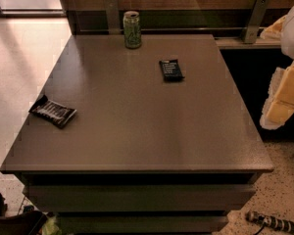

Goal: Pick rxbar chocolate

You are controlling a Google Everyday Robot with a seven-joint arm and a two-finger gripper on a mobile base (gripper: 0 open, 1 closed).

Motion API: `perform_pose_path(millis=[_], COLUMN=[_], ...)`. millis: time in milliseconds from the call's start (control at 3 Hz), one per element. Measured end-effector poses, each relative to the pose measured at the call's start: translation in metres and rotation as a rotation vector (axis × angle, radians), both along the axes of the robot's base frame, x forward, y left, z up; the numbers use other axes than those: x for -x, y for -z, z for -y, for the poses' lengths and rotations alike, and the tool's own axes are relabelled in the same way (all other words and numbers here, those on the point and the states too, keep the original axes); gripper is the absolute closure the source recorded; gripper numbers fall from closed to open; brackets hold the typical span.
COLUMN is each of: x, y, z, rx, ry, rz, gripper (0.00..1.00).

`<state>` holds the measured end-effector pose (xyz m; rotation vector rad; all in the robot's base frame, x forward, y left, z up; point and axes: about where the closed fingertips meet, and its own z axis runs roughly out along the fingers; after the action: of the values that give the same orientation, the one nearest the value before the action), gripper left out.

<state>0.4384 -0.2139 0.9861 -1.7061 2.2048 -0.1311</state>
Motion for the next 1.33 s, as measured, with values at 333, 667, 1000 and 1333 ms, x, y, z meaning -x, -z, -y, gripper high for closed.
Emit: perform_pose_path(millis=[333, 667, 1000, 1333], x=[0.000, -0.017, -0.041, -0.052], y=[0.000, 0.007, 0.011, 0.030], z=[0.000, -0.023, -0.057, -0.090], rx=[0.000, -0.060, -0.185, -0.320], ry=[0.000, 0.007, 0.022, 0.033], rz=[0.000, 0.033, 0.098, 0.118], gripper=[0.00, 0.00, 0.00, 0.00])
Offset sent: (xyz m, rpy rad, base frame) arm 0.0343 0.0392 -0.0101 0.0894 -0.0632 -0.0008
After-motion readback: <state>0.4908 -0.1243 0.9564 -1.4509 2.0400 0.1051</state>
